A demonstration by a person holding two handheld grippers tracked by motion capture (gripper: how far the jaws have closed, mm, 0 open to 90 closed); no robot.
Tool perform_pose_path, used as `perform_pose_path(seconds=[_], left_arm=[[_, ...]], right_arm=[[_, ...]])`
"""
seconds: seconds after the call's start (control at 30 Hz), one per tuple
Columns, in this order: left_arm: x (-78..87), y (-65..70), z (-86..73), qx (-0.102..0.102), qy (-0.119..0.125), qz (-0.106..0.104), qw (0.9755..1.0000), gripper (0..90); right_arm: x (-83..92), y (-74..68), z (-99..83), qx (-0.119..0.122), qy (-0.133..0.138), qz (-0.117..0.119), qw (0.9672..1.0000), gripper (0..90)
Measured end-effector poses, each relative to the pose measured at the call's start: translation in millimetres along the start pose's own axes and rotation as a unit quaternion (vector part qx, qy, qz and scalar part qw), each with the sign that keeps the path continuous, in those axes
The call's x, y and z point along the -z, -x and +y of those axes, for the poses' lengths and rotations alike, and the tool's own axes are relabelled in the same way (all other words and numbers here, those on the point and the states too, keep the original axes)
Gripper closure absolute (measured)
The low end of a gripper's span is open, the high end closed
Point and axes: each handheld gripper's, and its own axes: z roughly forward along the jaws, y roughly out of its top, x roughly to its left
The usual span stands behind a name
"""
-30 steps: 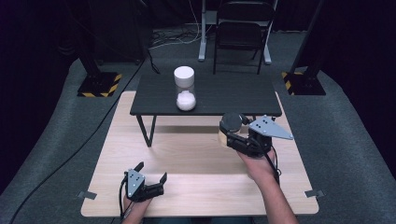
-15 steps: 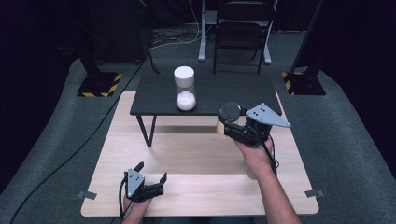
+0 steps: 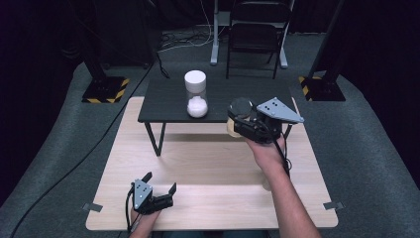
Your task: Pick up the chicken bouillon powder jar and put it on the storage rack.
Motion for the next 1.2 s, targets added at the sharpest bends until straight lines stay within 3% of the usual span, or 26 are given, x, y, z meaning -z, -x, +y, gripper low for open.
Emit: perform_pose_path(seconds=[0.43, 0.63, 0.8, 1.2], left_arm=[[0.2, 0.3, 0.0, -0.002, 0.000, -0.002, 1.0000, 1.1], [0.4, 0.7, -0.1, -0.004, 0.001, -0.002, 1.0000, 1.1], [-0.7, -1.4, 0.5, 0.007, -0.006, -0.004, 1.0000, 1.1], [-0.5, -1.3, 0.3, 0.006, -0.003, -0.006, 1.0000, 1.1]], right_arm=[[-16.5, -0.7, 15.2, 0.001, 0.005, -0.005, 1.0000, 34.5], [-24.0, 0.8, 20.0, -0.010, 0.016, -0.023, 0.9996, 34.5], [-32.7, 3.6, 19.7, -0.016, 0.020, -0.037, 0.9990, 34.5], [-58.9, 10.8, 13.6, -0.024, 0.011, -0.055, 0.9981, 34.4]])
